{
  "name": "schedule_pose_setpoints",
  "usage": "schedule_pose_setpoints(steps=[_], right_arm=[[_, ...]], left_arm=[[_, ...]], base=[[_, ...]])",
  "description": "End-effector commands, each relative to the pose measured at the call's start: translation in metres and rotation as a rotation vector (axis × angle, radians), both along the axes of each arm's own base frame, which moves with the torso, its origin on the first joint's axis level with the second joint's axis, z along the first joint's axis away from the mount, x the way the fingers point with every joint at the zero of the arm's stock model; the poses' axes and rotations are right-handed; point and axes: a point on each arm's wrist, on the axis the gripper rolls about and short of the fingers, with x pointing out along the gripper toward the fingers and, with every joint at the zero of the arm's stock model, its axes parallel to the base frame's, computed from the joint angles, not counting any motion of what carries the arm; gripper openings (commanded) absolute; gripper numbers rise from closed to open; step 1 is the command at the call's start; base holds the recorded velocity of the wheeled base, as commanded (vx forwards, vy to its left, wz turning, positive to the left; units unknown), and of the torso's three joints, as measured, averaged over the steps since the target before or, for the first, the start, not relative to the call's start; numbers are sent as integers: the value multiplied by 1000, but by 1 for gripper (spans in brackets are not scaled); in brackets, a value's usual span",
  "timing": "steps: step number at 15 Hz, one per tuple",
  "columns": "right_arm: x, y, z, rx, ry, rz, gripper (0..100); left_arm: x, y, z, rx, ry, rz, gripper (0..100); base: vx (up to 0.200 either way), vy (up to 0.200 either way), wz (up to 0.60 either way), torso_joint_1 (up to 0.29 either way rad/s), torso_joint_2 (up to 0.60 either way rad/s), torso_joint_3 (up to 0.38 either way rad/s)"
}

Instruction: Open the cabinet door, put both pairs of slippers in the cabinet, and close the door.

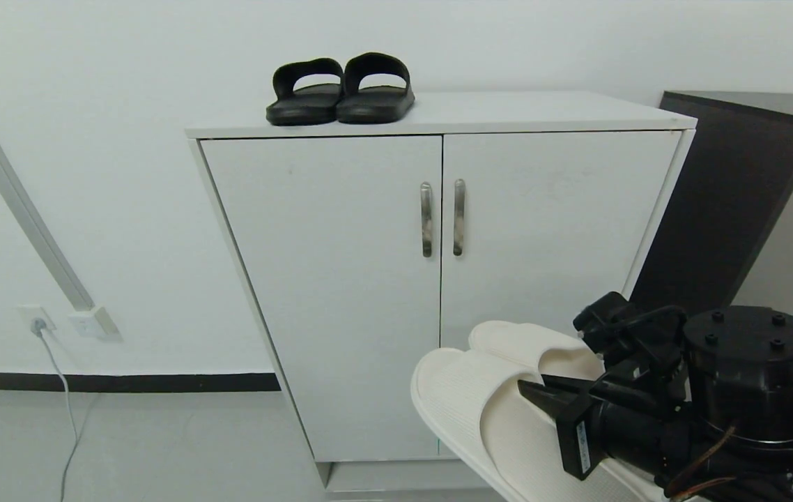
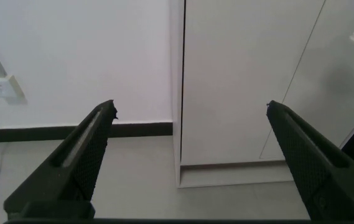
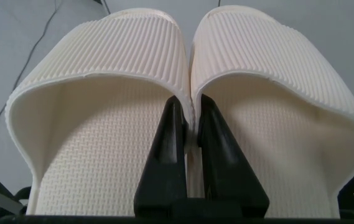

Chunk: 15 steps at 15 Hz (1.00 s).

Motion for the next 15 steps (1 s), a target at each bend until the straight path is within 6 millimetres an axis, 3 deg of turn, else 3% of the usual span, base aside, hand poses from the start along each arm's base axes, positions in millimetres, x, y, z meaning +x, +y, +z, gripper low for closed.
schedule_pose_setpoints(steps=[1, 11, 13, 15], right_arm=[[0, 1, -1, -3, 2, 0, 0], [-1, -1, -2, -26, -13, 7, 0], [-1, -2, -2, -24, -13, 3, 0], [-1, -2, -3, -27, -12, 7, 0]], left_arm=[[0, 0, 0, 0, -2, 0, 100], [-1, 1, 3, -1, -17, 27, 100], [-10, 0, 55, -54, -132, 12, 100], [9, -2, 76, -67, -2, -122, 100]], base=[[0, 0, 0, -2, 203, 159], [0, 0, 0, 0, 0, 0], [0, 0, 0, 0, 0, 0], [0, 0, 0, 0, 166, 137]])
